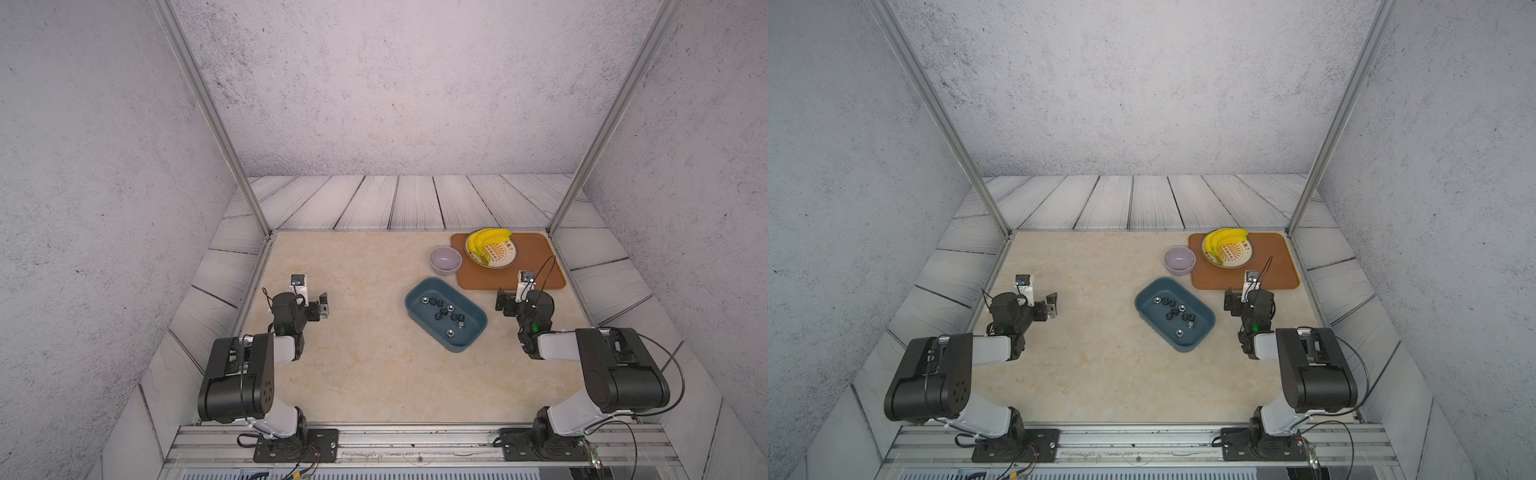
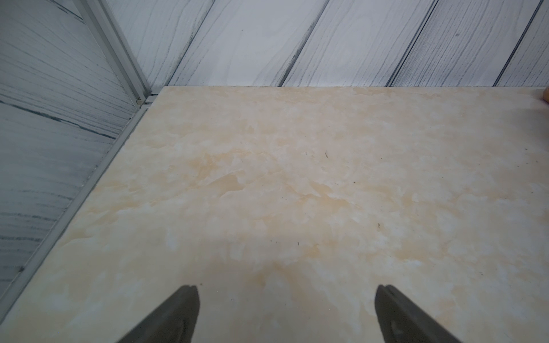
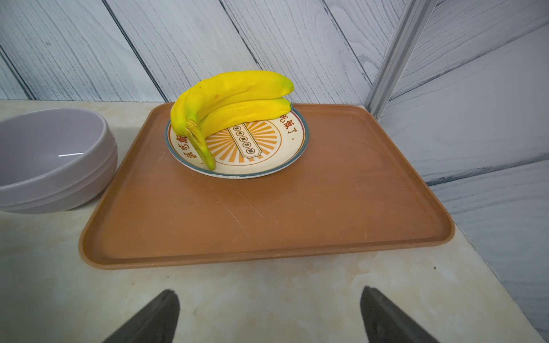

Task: Put the nuts on the desktop into the storage box
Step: Reset both arms

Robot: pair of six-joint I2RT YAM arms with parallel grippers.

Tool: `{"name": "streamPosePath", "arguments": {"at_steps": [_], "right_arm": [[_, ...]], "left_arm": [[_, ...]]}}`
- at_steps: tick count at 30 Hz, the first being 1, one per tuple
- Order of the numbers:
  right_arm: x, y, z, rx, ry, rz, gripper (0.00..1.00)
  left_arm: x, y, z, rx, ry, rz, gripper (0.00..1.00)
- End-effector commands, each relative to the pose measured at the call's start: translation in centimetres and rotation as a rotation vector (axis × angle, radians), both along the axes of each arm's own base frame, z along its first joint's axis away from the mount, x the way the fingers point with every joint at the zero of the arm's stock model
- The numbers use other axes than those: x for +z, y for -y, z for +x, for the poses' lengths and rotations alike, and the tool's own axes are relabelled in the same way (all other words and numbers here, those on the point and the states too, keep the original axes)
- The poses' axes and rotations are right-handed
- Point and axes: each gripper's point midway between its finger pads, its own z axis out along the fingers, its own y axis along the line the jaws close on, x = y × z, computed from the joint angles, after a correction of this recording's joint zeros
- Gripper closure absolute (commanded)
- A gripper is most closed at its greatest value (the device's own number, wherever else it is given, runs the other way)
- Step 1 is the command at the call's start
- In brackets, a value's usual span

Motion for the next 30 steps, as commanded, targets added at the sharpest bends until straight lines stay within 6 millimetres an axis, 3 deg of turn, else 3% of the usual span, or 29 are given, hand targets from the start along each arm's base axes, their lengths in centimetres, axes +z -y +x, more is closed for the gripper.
{"name": "streamPosePath", "arguments": {"at_steps": [1,30], "right_arm": [[-0.2,-0.15,-0.07,0.009,0.001,0.006,0.01],[-0.24,-0.15,-0.11,0.01,0.0,0.005,0.01]], "left_arm": [[0.49,0.08,0.36,0.0,0.009,-0.005,0.02],[0.29,0.13,0.51,0.004,-0.003,0.007,0.02]]}}
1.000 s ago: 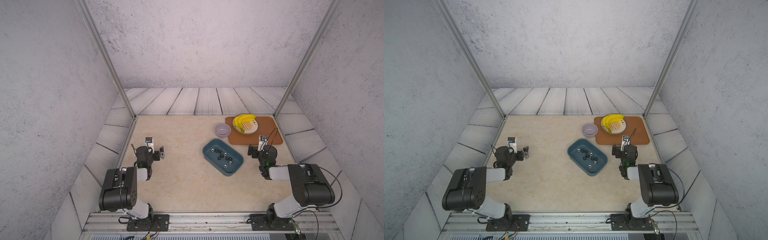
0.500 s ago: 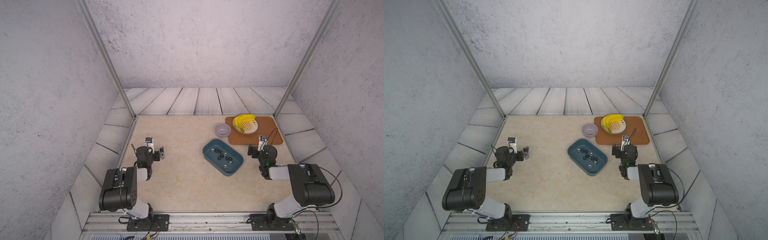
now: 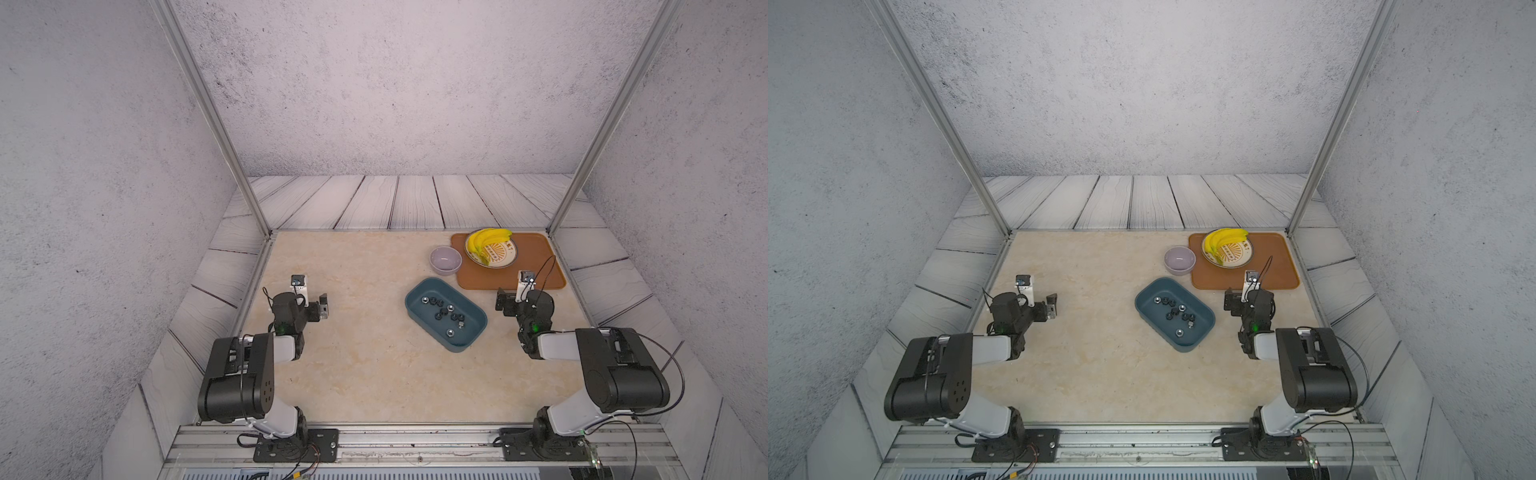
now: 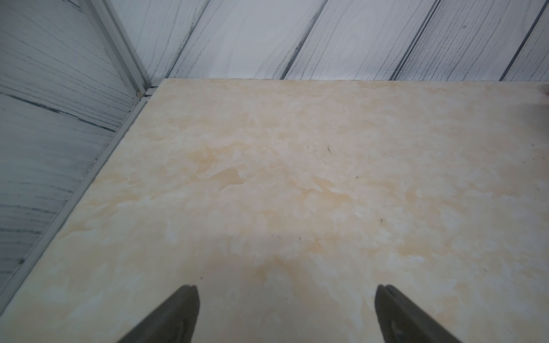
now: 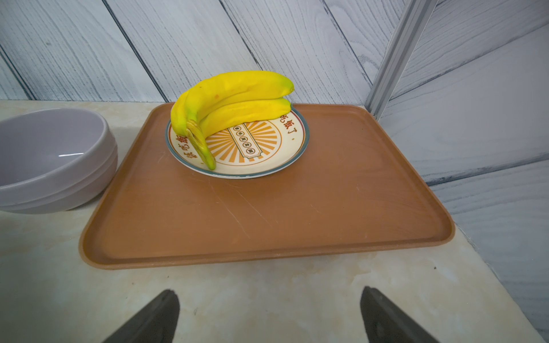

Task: Put the nuts on the desktop into the storage box
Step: Reset both arms

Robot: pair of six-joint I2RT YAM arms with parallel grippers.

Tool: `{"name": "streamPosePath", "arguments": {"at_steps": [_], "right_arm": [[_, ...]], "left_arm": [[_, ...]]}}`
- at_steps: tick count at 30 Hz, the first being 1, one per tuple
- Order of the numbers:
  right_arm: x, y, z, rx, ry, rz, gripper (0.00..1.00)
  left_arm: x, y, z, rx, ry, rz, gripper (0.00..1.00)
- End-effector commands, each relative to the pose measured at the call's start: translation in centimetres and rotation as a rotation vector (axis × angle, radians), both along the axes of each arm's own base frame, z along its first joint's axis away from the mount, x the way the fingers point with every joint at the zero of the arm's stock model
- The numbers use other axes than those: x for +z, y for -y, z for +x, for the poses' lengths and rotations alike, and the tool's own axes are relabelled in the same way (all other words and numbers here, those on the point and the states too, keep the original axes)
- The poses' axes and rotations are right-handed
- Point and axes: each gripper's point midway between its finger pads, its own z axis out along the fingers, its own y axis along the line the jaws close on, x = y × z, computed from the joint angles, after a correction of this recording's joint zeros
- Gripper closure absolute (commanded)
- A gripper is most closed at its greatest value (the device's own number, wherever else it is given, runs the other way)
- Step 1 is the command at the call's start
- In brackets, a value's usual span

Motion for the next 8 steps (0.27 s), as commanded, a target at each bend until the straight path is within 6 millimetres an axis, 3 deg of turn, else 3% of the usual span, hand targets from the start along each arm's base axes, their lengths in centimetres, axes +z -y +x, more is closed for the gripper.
{"name": "streamPosePath", "arguments": {"at_steps": [1,8], "right_arm": [[-0.2,-0.15,-0.07,0.009,0.001,0.005,0.01],[-0.21,-0.11,-0.1,0.007,0.001,0.006,0.01]], "left_arm": [[0.5,0.11,0.53,0.0,0.011,0.006,0.02],[0.65,0.15,0.39,-0.001,0.019,0.004,0.02]]}}
